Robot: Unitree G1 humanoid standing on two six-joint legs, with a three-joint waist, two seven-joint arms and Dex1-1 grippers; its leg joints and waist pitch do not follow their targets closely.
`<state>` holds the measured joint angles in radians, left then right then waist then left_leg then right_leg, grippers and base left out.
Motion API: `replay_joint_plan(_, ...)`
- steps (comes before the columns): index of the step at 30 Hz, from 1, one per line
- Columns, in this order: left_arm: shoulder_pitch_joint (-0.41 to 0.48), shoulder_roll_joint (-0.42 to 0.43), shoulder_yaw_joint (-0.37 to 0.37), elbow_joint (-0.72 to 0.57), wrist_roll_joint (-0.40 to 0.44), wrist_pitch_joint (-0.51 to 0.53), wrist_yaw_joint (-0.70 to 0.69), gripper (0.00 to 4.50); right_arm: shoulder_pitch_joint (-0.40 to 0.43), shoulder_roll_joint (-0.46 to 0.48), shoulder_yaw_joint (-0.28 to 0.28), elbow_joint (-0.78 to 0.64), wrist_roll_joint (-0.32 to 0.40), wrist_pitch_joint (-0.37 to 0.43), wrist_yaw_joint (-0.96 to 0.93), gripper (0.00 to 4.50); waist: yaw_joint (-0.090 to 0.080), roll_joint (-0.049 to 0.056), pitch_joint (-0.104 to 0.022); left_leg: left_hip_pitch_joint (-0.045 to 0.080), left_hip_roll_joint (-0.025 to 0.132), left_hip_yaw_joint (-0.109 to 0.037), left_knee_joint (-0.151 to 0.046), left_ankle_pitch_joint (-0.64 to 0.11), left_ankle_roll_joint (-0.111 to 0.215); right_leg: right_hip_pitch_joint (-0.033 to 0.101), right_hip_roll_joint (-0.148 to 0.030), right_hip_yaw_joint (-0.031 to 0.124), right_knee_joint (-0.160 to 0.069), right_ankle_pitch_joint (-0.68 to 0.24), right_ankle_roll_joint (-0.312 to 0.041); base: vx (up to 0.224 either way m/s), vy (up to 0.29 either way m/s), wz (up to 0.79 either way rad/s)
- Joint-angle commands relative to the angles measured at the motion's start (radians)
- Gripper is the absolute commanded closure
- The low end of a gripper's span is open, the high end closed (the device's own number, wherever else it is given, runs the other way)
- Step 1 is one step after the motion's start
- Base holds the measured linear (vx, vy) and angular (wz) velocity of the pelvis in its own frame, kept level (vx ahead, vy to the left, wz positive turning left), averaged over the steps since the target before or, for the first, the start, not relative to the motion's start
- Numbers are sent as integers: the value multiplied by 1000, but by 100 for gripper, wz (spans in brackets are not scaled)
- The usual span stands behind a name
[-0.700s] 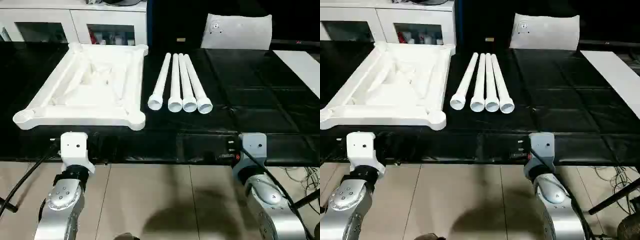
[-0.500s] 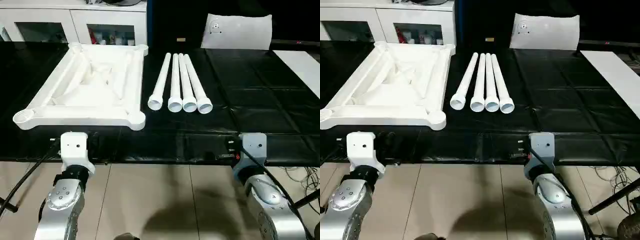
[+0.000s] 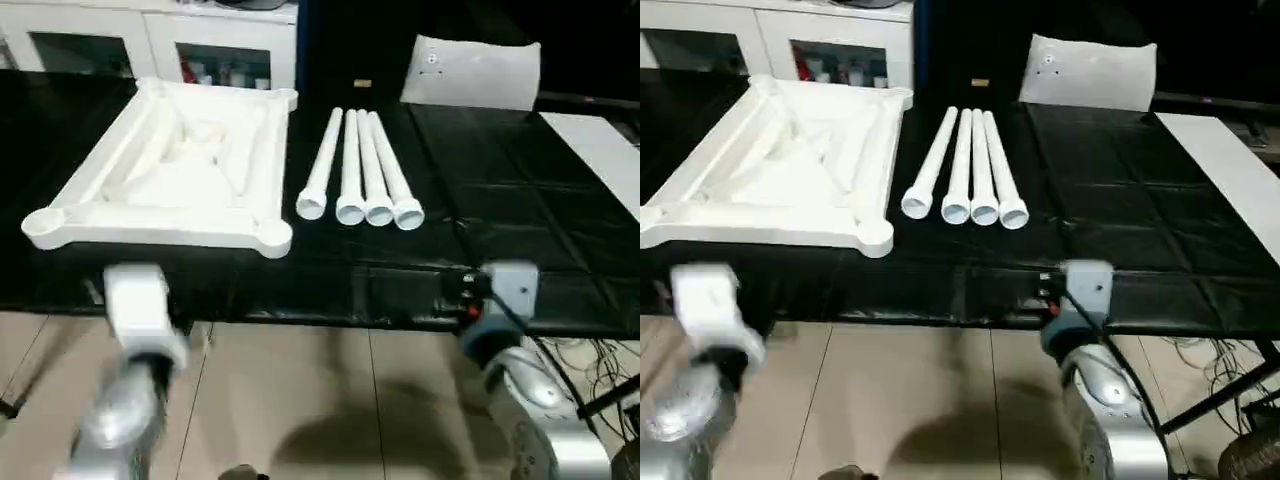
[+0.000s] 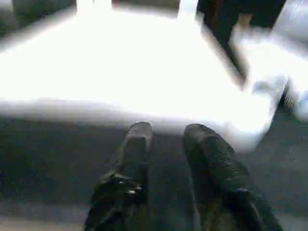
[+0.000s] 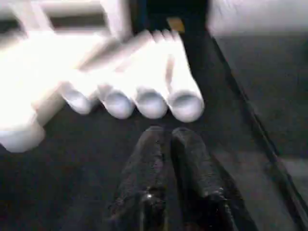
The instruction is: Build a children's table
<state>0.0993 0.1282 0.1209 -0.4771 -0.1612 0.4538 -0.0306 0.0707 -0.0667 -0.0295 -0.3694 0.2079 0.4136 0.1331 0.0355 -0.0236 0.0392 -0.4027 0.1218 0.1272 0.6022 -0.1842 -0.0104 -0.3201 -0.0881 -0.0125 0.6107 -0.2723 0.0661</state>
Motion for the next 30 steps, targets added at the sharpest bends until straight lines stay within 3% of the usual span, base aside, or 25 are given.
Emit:
replay_joint_plan(1,-26,15,1,-32,4,-11,-3,289,-22,-28,-2,-26,-15,-23,4,384,-1,15,-37,31,84,-35,-98,-266,-54,-5,-40,17,-63,105,-118,0,0,0)
replay_joint_plan(2,-59,30,-9,-29,-4,-2,-28,281,-40,-21,10,-34,21,-21,39,375,-3,25,-40,31,80,-35,-95,-254,-56,-4,-39,17,-59,132,-117,0,0,0)
replay_joint_plan(3,-79,45,-19,-19,1,-2,-42,276,-51,-30,30,-32,13,-1,43,370,-4,27,-39,30,78,-33,-95,-256,-56,-4,-39,17,-59,135,-117,0,0,0)
replay_joint_plan(4,-90,54,-26,-12,7,-3,-49,276,-57,-38,44,-29,-1,14,42,370,-4,21,-40,30,78,-32,-93,-255,-56,-1,-41,18,-60,126,-118,0,0,0)
replay_joint_plan(10,-98,71,-26,-2,48,-9,-36,218,-48,-44,97,-26,-35,19,54,310,-4,28,-42,30,82,-30,-92,-232,-58,2,-41,19,-58,130,-147,0,0,0)
replay_joint_plan(12,-101,63,-20,-17,37,17,-21,196,-47,-53,105,-49,8,72,82,290,-5,33,-41,33,83,-31,-94,-254,-64,1,-38,18,-57,120,-153,0,0,0)
replay_joint_plan(13,-98,49,-17,-19,25,16,-17,189,-49,-35,84,-57,26,47,74,285,-2,42,-40,34,84,-33,-95,-274,-71,-2,-41,19,-57,102,-157,0,0,0)
replay_joint_plan(14,-96,43,-23,-22,23,21,-15,173,-54,-23,61,-66,30,37,54,267,-3,44,-40,34,84,-32,-97,-287,-78,-3,-41,20,-60,92,-157,0,0,0)
replay_joint_plan(16,-111,38,-38,-12,28,22,-18,152,-73,-27,27,-66,12,22,23,247,-3,27,-38,31,86,-30,-99,-298,-81,-1,-43,21,-61,46,-160,0,0,0)
replay_joint_plan(17,-116,50,-50,1,51,7,-27,152,-73,-14,0,-56,-29,-16,-34,247,-1,39,-38,34,85,-29,-99,-299,-84,-4,-42,22,-63,38,-158,0,0,0)
replay_joint_plan(18,-116,60,-58,-1,62,9,-36,145,-70,-3,-22,-60,-36,-30,-62,241,-3,44,-36,36,85,-26,-100,-320,-101,-13,-41,24,-69,13,-150,0,0,0)
replay_joint_plan(20,-119,62,-61,-8,61,17,-40,128,-72,-1,-31,-67,-26,-22,-64,223,-5,44,-36,35,82,-27,-102,-346,-113,-11,-38,24,-68,-8,-137,0,0,0)
replay_joint_plan(21,-115,48,-56,-21,27,36,-46,117,-66,9,-31,-79,-18,17,-79,212,-8,38,-43,54,92,-8,-86,-303,-138,-26,-30,44,-68,18,-125,0,0,0)
replay_joint_plan(22,-115,48,-56,-21,27,36,-46,107,-66,9,-31,-79,-18,17,-79,204,-5,32,-44,49,91,-5,-82,-269,-155,-22,-28,49,-61,43,-119,0,0,0)
replay_joint_plan(23,-114,46,-56,-24,25,39,-45,100,-63,18,-33,-83,-2,19,-75,197,-3,37,-44,48,89,9,-78,-251,-182,-29,-20,61,-63,41,-102,-2,-10,-28)
replay_joint_plan(24,-113,48,-58,-27,26,42,-45,95,-61,19,-29,-86,-1,18,-73,191,6,28,-48,42,82,28,-69,-236,-191,-33,-16,80,-65,46,-67,-4,-6,-20)
replay_joint_plan(25,-116,50,-57,-29,36,56,-35,91,-63,14,-19,-88,-7,26,-67,186,17,28,-57,50,78,54,-49,-222,-200,-47,1,109,-66,47,-26,9,-8,-44)
replay_joint_plan(26,-121,48,-52,-26,37,61,-30,85,-67,19,-19,-87,1,28,-67,180,17,19,-58,39,70,62,-41,-214,-179,-41,4,124,-66,62,-9,18,7,-53)
replay_joint_plan(27,-126,47,-47,-21,35,64,-28,74,-72,30,-23,-87,12,29,-70,165,30,9,-62,19,55,68,-12,-222,-111,-30,-9,172,-79,73,22,8,44,-79)
replay_joint_plan(28,-128,47,-44,-15,32,61,-30,62,-74,39,-28,-85,18,29,-77,156,41,4,-62,7,51,60,8,-240,-57,-25,-35,199,-90,66,28,-5,45,-54)
replay_joint_plan(29,-134,50,-41,6,39,44,-31,55,-79,61,-38,-77,28,17,-94,150,47,-3,-59,-35,48,23,63,-239,18,0,-102,269,-110,25,26,-15,114,-52)
replay_joint_plan(30,-139,52,-40,16,45,38,-30,50,-81,64,-40,-73,27,10,-100,145,48,25,-67,-78,69,-50,77,-143,121,12,-186,242,-108,89,-12,-20,191,-32)
